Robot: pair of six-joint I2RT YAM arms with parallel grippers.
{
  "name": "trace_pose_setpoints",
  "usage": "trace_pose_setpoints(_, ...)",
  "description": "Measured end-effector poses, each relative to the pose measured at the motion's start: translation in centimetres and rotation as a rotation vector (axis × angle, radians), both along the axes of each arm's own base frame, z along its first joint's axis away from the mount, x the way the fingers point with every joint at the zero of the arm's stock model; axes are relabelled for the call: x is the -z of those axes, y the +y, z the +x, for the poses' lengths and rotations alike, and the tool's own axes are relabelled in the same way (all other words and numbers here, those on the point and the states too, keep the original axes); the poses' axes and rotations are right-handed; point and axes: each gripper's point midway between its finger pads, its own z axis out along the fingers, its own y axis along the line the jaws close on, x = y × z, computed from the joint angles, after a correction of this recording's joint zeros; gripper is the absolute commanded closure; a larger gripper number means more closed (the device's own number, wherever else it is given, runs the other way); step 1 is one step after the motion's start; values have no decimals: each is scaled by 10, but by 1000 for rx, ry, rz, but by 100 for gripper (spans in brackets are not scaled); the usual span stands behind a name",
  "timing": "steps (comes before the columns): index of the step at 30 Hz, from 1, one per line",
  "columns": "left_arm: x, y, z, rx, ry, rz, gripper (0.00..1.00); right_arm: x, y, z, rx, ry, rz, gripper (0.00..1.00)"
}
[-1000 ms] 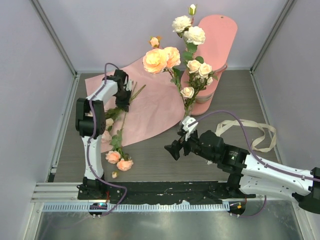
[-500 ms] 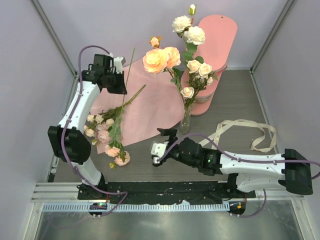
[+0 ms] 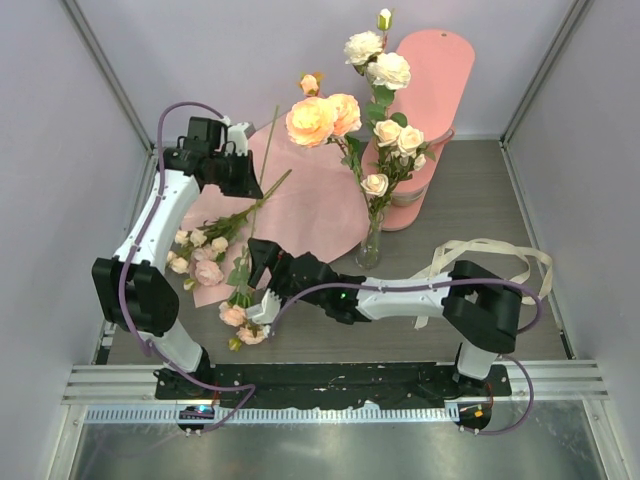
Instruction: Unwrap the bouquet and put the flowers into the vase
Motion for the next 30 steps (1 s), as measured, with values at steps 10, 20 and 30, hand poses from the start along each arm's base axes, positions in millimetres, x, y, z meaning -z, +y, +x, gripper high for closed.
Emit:
trace_pose_setpoints(10, 2, -6, -1, 9, 9, -3, 100, 10, 31, 37, -80, -181, -144, 18)
trace_pose_setpoints(20, 3, -5, 0, 5, 8, 2, 86, 50, 47, 32, -159, -181, -216, 83)
trace_pose_setpoints(30, 3, 19, 7, -93, -38, 68, 36, 20, 58, 23, -138, -140, -10, 99)
